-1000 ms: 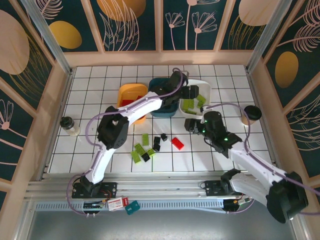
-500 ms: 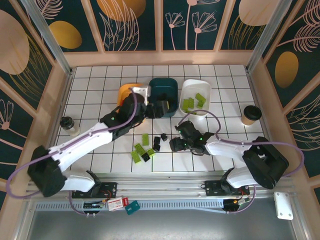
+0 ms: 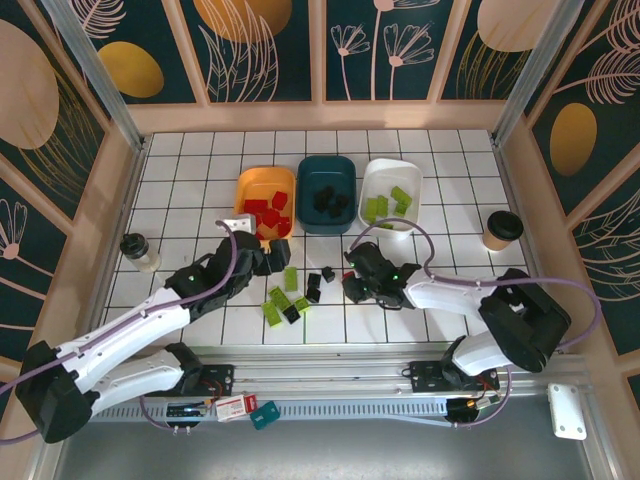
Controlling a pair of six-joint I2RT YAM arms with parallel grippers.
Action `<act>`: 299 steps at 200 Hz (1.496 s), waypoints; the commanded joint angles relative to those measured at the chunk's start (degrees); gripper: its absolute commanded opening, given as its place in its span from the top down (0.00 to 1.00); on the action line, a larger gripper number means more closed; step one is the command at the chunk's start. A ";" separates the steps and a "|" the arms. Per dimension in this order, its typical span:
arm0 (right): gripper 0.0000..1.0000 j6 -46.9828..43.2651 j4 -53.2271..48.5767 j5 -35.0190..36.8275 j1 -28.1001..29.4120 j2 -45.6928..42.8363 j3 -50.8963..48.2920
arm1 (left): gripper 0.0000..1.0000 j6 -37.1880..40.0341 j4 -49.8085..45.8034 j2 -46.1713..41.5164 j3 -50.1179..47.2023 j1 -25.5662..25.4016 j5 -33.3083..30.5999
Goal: Sort the legos into containers by color
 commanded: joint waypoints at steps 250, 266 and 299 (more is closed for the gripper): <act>0.35 -2.30 16.17 -10.45 -7.24 17.13 27.01 | 0.21 3.37 10.87 18.27 -3.49 -0.07 12.27; 0.35 -1.68 16.60 -9.80 -7.81 12.34 21.35 | 0.24 5.43 10.06 22.75 -0.75 -0.06 10.73; 0.35 -0.84 16.27 -8.09 -9.18 3.27 12.66 | 0.31 7.49 10.35 29.89 1.68 -0.12 10.31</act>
